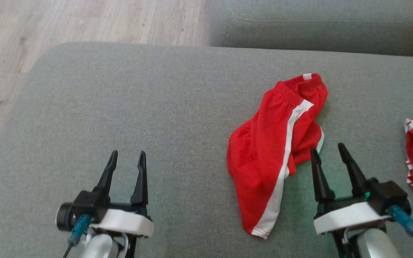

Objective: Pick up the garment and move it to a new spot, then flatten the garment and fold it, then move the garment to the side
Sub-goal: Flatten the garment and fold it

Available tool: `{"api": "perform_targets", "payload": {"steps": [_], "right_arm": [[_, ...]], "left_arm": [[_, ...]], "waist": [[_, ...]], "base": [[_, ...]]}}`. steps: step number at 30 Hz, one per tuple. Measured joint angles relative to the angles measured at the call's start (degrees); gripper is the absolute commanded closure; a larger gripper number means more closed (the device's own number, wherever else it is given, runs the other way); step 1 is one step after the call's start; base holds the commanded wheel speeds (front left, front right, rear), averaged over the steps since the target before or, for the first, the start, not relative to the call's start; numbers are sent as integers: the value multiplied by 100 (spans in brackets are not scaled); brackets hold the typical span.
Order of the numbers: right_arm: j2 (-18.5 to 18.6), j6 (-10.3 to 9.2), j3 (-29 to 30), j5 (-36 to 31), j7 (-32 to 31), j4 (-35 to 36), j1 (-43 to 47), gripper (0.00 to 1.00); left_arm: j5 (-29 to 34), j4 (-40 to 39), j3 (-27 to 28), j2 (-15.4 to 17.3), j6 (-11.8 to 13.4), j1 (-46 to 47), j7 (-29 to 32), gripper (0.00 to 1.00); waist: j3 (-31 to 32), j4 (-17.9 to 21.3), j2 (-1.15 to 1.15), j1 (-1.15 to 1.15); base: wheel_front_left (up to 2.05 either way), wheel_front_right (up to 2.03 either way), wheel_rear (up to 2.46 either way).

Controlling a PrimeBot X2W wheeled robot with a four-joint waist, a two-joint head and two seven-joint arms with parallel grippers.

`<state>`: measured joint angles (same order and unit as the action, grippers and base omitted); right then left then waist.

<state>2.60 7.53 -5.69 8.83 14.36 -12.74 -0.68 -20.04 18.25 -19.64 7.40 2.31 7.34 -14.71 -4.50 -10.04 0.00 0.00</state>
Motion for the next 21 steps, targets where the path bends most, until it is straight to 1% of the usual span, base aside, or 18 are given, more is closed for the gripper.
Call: {"api": "perform_targets", "payload": {"steps": [3, 6, 11, 15, 18, 21], "right_arm": [[1, 0, 118, -53, 1, -48, -205, 0], [0, 0, 321, -57, -55, -326, -634, 0], [9, 0, 782, 8, -613, -1122, -1395, 0], [8, 0, 848, 115, -993, -1808, -1867, 0], [11, 0, 861, 137, -1099, -2214, -2151, 0], [14, 0, 856, 339, -1162, -2705, -2435, 0]], "left_arm": [[109, 12, 127, -107, -108, 101, 0, 0], [198, 101, 183, -191, -229, 133, 0, 0], [305, 209, 288, -315, -391, 155, 0, 0], [358, 281, 341, -386, -487, 239, 0, 0], [405, 334, 366, -432, -542, 314, 0, 0], [419, 381, 393, -450, -586, 333, 0, 0]], "waist": [[-103, -27, 0, 0], [-210, -71, 0, 0], [-355, -221, 0, 0], [-475, -367, 0, 1], [-550, -478, 0, 1], [-616, -587, 0, 1]], "base": [[0, 0, 0], [0, 0, 0], [0, 0, 0], [0, 0, 0], [0, 0, 0], [0, 0, 0]]}}
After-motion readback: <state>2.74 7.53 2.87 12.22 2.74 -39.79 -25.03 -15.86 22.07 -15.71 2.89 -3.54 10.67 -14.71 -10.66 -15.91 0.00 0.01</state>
